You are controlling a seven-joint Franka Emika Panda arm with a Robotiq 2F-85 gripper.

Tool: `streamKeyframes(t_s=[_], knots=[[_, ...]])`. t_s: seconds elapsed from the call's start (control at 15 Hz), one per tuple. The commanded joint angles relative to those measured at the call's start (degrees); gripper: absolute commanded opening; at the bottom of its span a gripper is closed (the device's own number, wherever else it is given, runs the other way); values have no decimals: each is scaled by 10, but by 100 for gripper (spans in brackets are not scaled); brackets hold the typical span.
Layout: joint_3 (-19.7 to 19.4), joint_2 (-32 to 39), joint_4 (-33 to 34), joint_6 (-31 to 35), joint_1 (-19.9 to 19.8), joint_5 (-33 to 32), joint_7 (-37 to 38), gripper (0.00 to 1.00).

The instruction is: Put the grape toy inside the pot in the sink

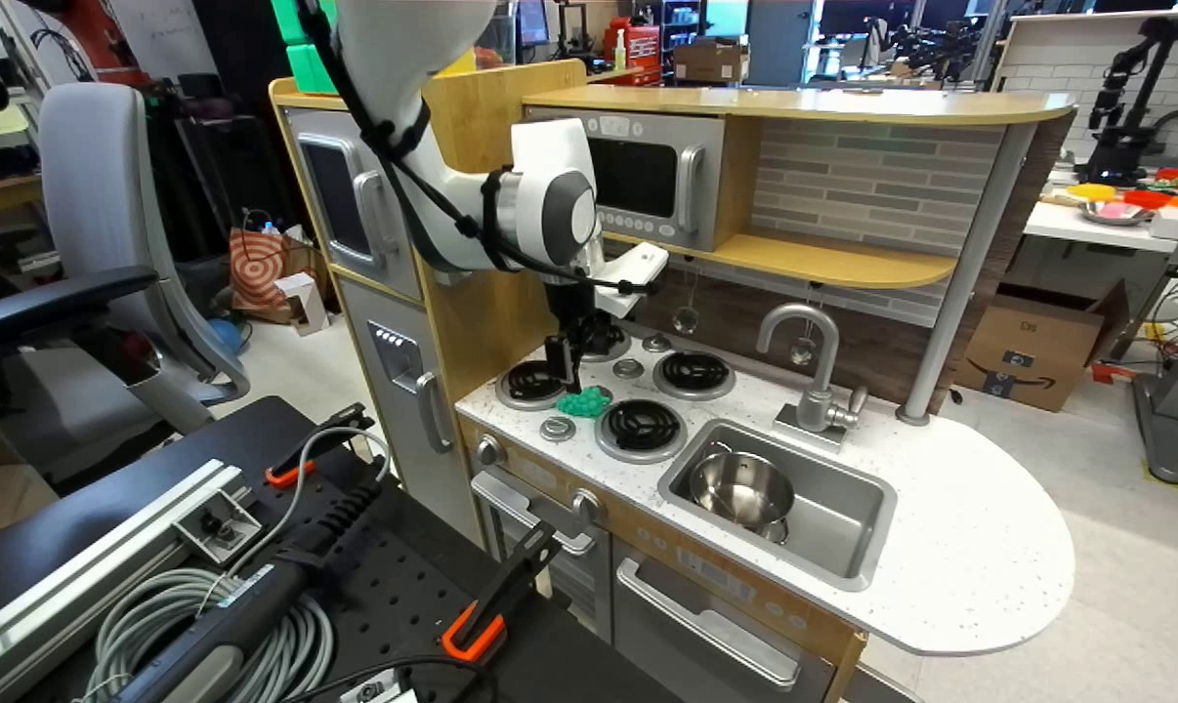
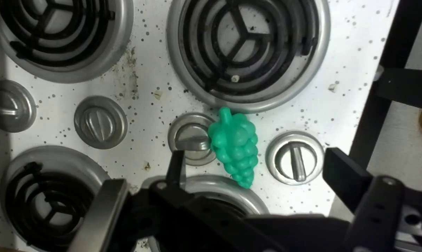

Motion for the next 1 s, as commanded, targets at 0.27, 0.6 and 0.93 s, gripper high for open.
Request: streamKeyframes(t_s=[0.27,0.6,0.93], knots=[[-15,103,88,66,23,-22,-18,100],[-12,136,122,64,23,-19,-18,65],[-13,116,106,81,15,-22,-17,27]])
